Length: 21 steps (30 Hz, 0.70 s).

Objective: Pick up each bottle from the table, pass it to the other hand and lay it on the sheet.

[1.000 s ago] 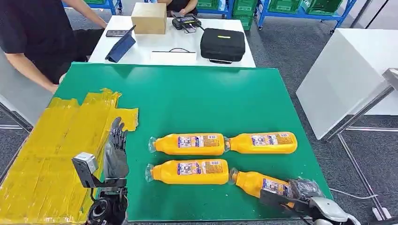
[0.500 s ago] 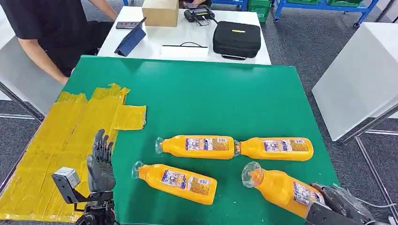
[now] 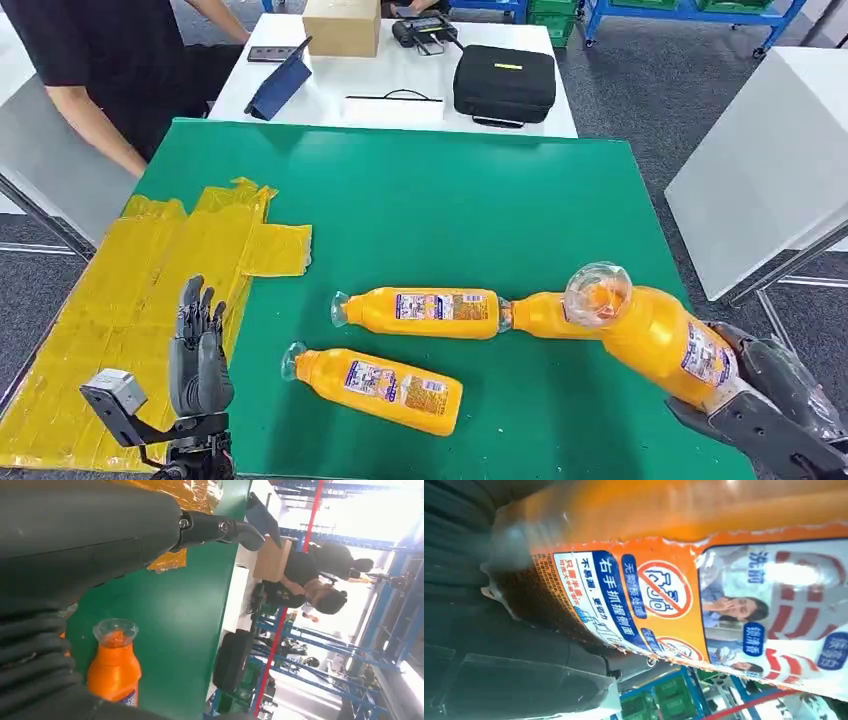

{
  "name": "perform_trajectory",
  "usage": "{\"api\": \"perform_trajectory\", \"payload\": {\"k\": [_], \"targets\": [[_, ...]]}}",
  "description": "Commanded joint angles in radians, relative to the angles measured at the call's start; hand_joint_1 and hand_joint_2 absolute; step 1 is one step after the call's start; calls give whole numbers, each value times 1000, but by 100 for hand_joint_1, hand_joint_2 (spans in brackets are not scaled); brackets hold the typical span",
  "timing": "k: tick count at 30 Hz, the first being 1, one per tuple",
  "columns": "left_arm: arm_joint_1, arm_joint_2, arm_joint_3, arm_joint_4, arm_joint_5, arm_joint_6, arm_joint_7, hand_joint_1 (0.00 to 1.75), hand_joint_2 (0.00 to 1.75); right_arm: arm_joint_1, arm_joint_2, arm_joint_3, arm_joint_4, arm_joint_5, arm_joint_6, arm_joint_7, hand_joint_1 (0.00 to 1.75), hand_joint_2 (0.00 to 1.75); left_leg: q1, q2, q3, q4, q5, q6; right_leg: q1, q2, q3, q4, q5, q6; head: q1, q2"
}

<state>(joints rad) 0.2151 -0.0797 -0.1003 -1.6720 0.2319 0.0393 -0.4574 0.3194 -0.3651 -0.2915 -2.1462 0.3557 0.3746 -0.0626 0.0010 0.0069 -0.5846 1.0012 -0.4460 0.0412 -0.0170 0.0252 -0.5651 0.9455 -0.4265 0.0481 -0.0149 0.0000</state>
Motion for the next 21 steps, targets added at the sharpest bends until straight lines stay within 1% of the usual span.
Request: {"api": "perform_trajectory", "payload": {"k": [1, 2, 3, 4, 5, 6, 7, 8, 9, 10, 11, 12, 13, 15, 16, 17, 18, 20, 21], "targets": [[-67, 41, -66, 54, 147, -76, 39, 0, 175, -373, 55, 380, 362, -125, -128, 5, 175, 175, 1, 7, 3, -2, 0, -2, 2, 6, 1, -3, 3, -2, 0, 0], [-74, 42, -76, 49, 163, -78, 45, 0, 175, -445, 65, 457, 439, -116, -180, 9, 175, 175, 2, 13, 4, -3, 0, -3, 2, 11, 2, -4, 5, -3, 0, 0], [-82, 50, -98, 43, 206, -90, 72, 0, 175, -518, 108, 527, 533, -128, -240, 0, 175, 175, 1, 13, 4, -4, 1, -3, 1, 11, 1, -4, 6, -4, 0, 0], [-87, 51, -107, 44, 212, -82, 87, 0, 175, -545, 125, 560, 573, -111, -266, 3, 175, 175, 2, 14, 3, -3, 1, -2, 2, 11, 0, -3, 6, -2, 0, 0], [-93, 49, -116, 44, 231, -64, 108, 0, 175, -575, 144, 601, 621, -116, -290, 3, 175, 175, 2, 18, 4, -4, 2, -3, 2, 15, 0, -4, 8, -4, 0, 0], [-118, 57, -143, 56, 278, -45, 138, 0, 175, -626, 168, 669, 691, -135, -308, 7, 175, 175, 2, 12, 2, -2, 2, -3, 2, 9, -1, -3, 7, -5, 0, 0], [-128, 61, -152, 64, 285, -38, 137, 0, 175, -639, 173, 689, 706, -140, -323, 13, 175, 175, 2, 16, 4, -4, 4, -4, 2, 12, -2, -3, 9, -6, 0, 0], [-133, 62, -156, 68, 289, -33, 137, 0, 175, -648, 172, 705, 714, -140, -322, 12, 175, 175, 1, 13, 2, -4, 6, -4, 1, 9, -3, -2, 9, -6, 0, 0], [-152, 64, -171, 83, 317, -27, 156, 0, 175, -673, 198, 727, 744, -209, -274, 44, 175, 175, 1, 11, 1, -3, 7, -4, 1, 7, -4, -1, 10, -6, 0, 0], [-161, 65, -178, 90, 321, -25, 158, 0, 175, -684, 209, 741, 758, -209, -274, 45, 175, 175, 0, 8, 0, -3, 9, -5, 0, 4, -5, 0, 9, -7, 0, 0], [-182, 62, -186, 112, 407, -46, 204, 0, 175, -714, 250, 765, 799, -224, -263, 54, 175, 175, 1, 7, -2, -2, 9, -4, 1, 4, -5, 1, 9, -6, 0, 0], [-196, 51, -181, 129, 490, -55, 240, 0, 175, -740, 281, 793, 827, -204, -275, 73, 175, 175, 0, 5, -2, -2, 10, -4, 0, 2, -6, 2, 9, -6, 0, 0], [-206, 55, -184, 134, 498, -55, 241, 0, 175, -753, 305, 805, 837, -197, -282, 87, 175, 175, 0, 4, -3, -1, 10, -4, 0, 2, -7, 3, 8, -5, 0, 0], [-240, 57, -193, 142, 525, -76, 239, 0, 175, -761, 342, 812, 817, -168, -312, 129, 175, 175, 0, 7, -4, -2, 10, -6, 0, 3, -9, 6, 9, -7, 0, 0], [-251, 58, -198, 141, 522, -80, 237, 0, 175, -762, 350, 810, 802, -158, -325, 139, 175, 175, 0, 5, -7, -1, 11, -5, 0, 2, -11, 7, 8, -6, 0, 0], [-267, 55, -207, 139, 520, -82, 239, 0, 175, -760, 355, 802, 772, -143, -344, 162, 175, 175, 0, 4, -6, -1, 11, -5, 0, 1, -11, 7, 8, -6, 0, 0], [-281, 47, -218, 141, 513, -82, 238, 0, 175, -759, 358, 796, 753, -140, -347, 180, 175, 175, 0, 2, -8, 0, 11, -4, 0, -1, -12, 8, 8, -5, 0, 0], [-310, 22, -243, 156, 545, -83, 251, 0, 175, -752, 361, 788, 723, -85, -360, 219, 175, 175, 0, -2, -10, 0, 11, -4, 0, -4, -14, 8, 7, -5, 0, 0], [-315, 17, -247, 157, 548, -82, 251, 0, 175, -745, 369, 780, 717, -74, -379, 220, 175, 175, -1, -2, -9, 1, 11, -6, 0, -6, -13, 11, 6, -7, 0, 0]]}}
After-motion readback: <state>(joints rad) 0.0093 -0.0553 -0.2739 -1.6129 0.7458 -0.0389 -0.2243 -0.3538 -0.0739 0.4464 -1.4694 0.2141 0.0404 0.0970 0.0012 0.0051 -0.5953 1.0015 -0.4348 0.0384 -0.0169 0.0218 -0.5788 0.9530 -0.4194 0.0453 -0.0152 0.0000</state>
